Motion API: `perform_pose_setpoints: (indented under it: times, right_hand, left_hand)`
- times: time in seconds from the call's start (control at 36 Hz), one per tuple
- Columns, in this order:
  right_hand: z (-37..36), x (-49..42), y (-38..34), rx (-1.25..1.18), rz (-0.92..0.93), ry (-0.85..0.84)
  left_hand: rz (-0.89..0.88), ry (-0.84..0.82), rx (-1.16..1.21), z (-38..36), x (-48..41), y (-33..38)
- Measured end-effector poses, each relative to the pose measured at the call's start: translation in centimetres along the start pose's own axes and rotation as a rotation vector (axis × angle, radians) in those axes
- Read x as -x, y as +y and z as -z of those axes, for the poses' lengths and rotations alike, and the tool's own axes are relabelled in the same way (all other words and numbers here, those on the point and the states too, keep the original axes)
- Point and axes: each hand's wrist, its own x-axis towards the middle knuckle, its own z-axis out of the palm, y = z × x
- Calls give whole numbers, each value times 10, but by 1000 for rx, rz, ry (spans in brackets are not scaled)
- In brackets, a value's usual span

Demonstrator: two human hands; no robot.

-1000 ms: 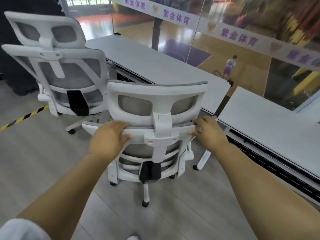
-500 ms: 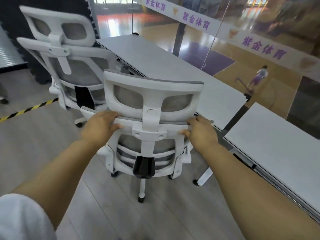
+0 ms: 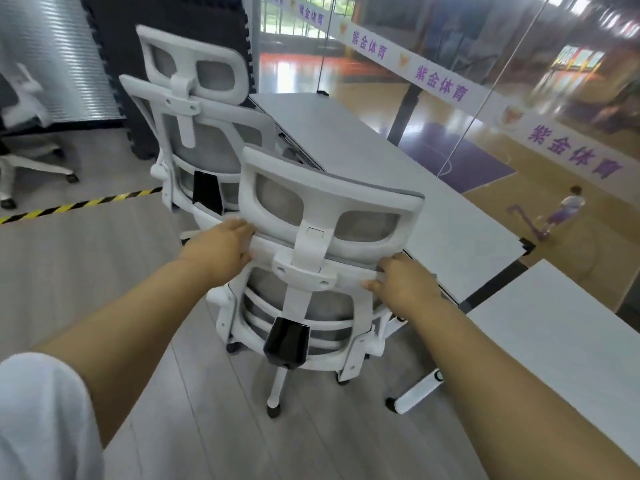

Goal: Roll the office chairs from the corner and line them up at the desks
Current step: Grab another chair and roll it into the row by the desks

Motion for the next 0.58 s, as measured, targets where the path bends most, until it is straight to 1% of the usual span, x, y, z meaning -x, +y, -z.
perform_pose_setpoints:
  times: [0.11, 0.22, 0.31, 0.36, 0.47, 0.58]
  right_hand:
    - [20, 2, -11, 52, 58, -177]
    - [40, 9, -38, 72, 109, -271]
    - [53, 22, -69, 70, 129, -291]
    - [58, 33, -95, 108, 159, -289]
    - [59, 56, -160, 132, 236, -262]
    - [50, 78, -242, 142, 344, -287]
  left_hand:
    - [41, -64, -42, 15, 15, -7]
    - [41, -162, -117, 34, 45, -29]
    - [108, -251, -154, 51, 78, -57]
    - [164, -274, -180, 60, 101, -84]
    - [252, -266, -163, 71, 156, -147]
    - [337, -265, -157, 85, 222, -208]
